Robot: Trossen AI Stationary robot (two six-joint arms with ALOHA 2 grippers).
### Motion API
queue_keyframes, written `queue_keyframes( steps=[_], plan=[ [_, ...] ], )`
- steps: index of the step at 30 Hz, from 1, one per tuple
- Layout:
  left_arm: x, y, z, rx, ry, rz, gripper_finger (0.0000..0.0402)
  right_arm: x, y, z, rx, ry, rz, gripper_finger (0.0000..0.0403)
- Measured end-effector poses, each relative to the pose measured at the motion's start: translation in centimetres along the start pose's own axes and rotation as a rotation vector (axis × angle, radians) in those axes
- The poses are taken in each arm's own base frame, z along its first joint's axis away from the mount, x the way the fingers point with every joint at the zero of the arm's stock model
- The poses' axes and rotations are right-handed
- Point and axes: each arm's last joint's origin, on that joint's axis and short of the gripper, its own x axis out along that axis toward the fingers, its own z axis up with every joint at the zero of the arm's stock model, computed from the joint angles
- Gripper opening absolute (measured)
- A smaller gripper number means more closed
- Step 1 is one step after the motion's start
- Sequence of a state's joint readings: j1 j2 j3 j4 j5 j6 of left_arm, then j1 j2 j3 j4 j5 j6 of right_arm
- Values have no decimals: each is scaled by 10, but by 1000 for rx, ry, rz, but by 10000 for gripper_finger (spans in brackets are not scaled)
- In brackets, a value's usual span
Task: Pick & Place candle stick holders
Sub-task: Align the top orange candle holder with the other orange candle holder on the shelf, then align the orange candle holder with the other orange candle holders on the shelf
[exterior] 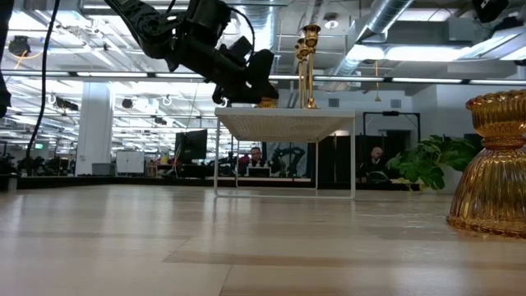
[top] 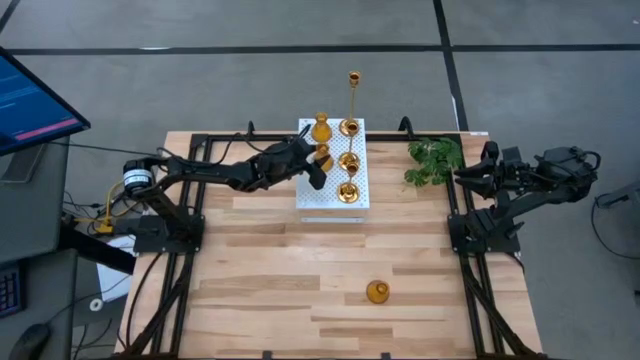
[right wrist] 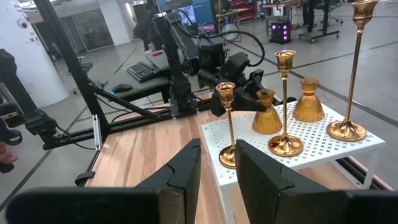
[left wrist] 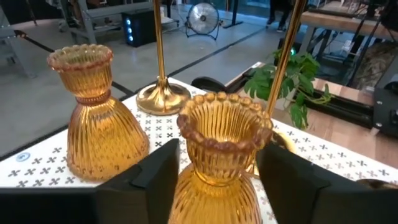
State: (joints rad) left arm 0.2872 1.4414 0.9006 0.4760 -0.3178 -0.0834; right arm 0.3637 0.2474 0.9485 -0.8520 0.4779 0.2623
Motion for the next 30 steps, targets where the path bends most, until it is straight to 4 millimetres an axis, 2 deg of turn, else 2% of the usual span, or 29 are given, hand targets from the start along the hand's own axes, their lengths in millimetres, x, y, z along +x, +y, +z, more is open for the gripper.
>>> queue_keyframes(
  steps=[8,15,19,24,30],
  plan=[
    [-5,-1,5,37,-10,-19,292,0,0,0,0,0,2,91],
    [-33,-2,24,99,17,4,307,0,0,0,2,-3,3,91],
    [-61,-9,38,100,31,-19,301,0,1,2,10,-19,8,91],
    [-105,-29,51,95,37,-147,299,0,1,2,11,-20,12,91],
    [-155,-67,60,-131,34,-411,299,0,1,2,11,-19,12,91]
  ],
)
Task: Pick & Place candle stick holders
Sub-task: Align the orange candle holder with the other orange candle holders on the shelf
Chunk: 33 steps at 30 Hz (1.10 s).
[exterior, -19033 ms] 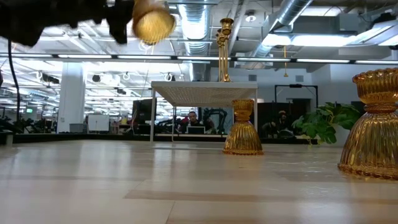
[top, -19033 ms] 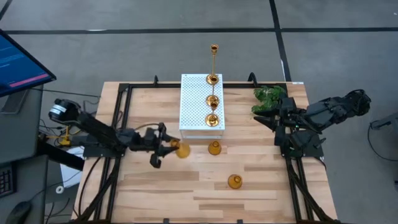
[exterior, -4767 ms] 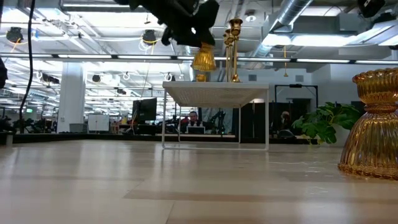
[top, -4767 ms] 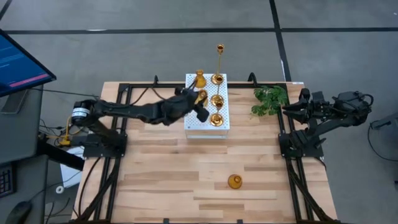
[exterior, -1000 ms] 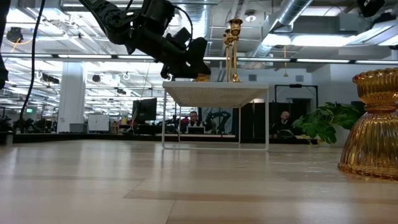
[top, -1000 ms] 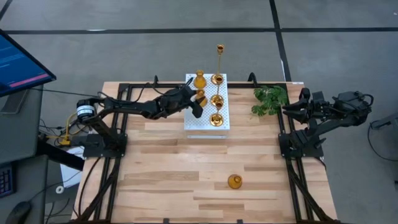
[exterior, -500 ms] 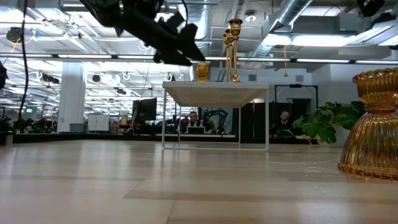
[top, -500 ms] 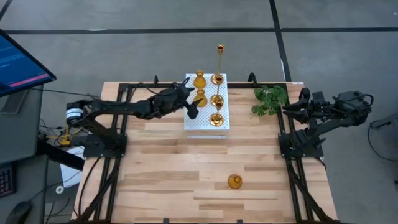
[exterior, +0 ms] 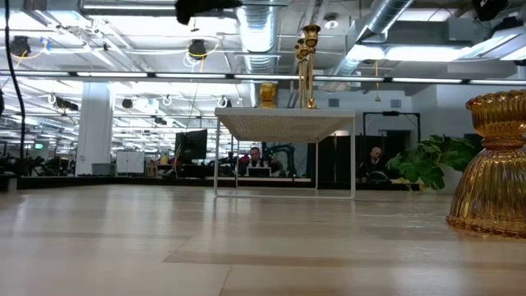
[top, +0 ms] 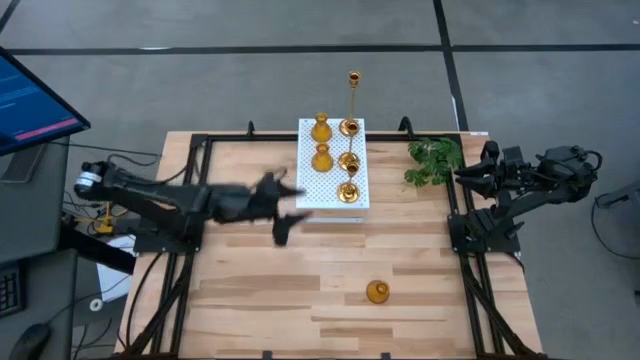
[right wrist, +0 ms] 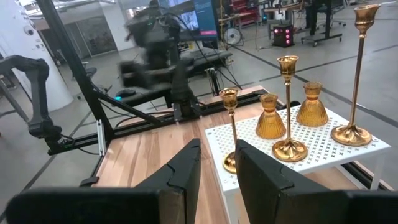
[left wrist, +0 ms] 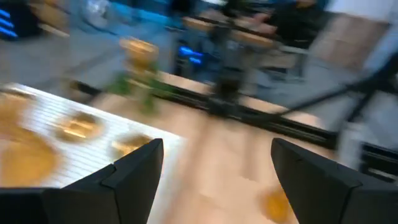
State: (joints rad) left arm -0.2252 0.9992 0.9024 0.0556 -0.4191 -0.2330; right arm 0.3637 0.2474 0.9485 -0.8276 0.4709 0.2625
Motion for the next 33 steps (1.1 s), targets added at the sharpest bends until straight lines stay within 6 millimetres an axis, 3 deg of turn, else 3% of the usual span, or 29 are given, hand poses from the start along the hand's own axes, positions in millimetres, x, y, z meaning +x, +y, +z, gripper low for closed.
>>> queue_keyframes(
  steps=[7,13,21,27,33],
  plan=[
    [-1,-70,-49,-64,151,-134,298,0,0,0,0,1,0,91],
    [33,-107,-103,-35,170,-183,298,0,0,0,0,1,-1,91],
    [83,-107,-156,2,173,-234,301,0,0,0,0,2,2,91],
    [120,-104,-159,83,168,-281,327,0,0,0,-1,3,3,91],
    [142,-98,-162,81,170,-266,351,0,1,-1,-13,17,27,91]
  ],
)
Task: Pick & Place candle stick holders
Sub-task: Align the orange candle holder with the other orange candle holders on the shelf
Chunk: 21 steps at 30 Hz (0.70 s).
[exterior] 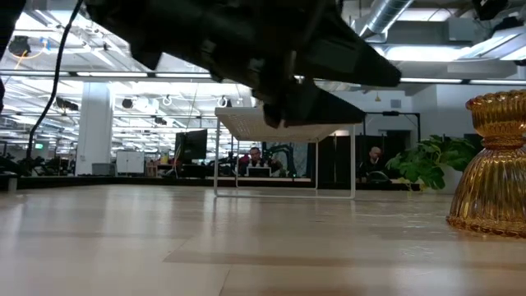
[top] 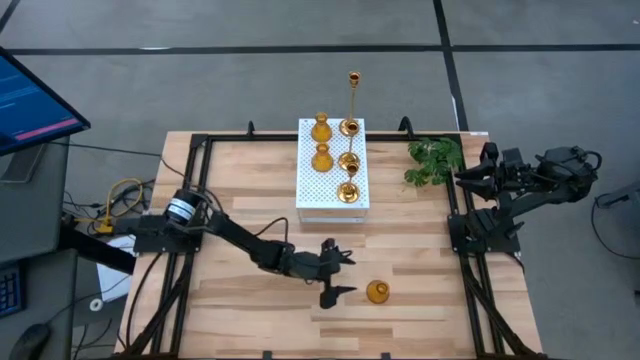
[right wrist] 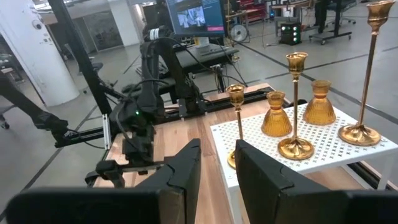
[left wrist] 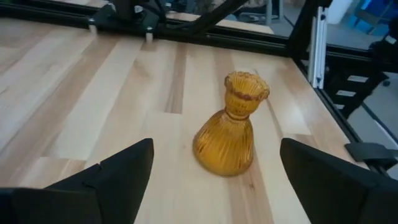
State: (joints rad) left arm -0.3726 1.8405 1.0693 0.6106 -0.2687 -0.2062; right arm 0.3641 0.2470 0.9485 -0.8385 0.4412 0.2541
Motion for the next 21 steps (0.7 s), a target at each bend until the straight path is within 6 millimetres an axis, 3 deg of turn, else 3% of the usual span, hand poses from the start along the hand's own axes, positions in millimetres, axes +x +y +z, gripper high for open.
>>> queue_keyframes(
  steps=[9,17,21],
  plan=[
    [32,-5,3,116,-12,-125,342,0,0,0,-10,-1,0,91],
    [54,13,-7,130,-4,-76,341,0,0,0,-10,-1,0,91],
    [59,18,-2,122,-33,-116,341,0,0,0,-19,0,0,91]
  ],
)
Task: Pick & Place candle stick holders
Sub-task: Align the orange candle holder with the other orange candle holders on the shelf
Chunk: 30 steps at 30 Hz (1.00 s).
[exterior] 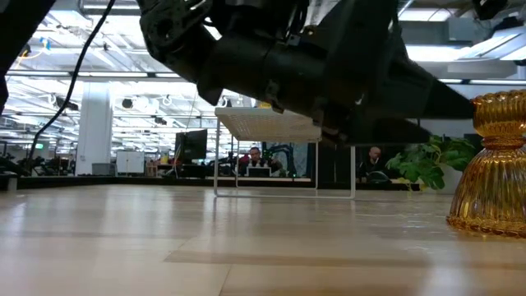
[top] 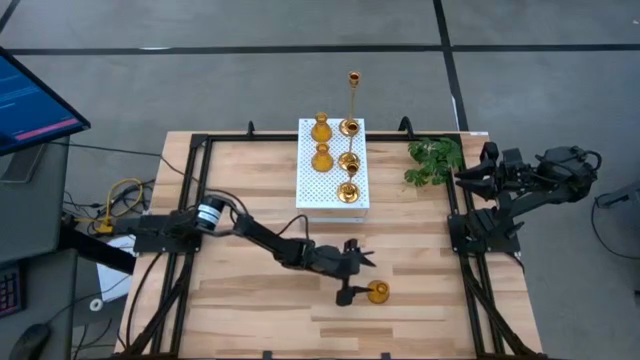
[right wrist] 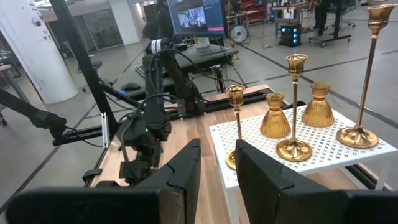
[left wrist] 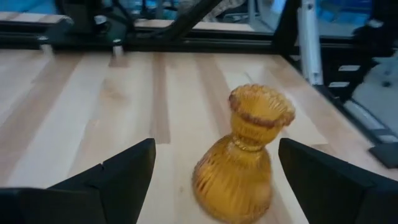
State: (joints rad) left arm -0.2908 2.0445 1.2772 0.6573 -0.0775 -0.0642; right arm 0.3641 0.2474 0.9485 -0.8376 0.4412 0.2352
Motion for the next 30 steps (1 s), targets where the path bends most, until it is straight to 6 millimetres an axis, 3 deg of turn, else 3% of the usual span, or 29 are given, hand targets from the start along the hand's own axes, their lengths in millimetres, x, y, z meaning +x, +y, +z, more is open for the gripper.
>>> queue_keyframes(
  steps=[7,22,30],
  plan=[
    [0,-4,2,-33,1,-122,341,0,0,0,-3,0,0,91],
    [1,0,3,-20,-20,-102,341,0,0,0,-10,0,0,91],
    [20,-2,-5,-19,-34,-122,341,0,0,0,-8,-2,0,91]
  ],
)
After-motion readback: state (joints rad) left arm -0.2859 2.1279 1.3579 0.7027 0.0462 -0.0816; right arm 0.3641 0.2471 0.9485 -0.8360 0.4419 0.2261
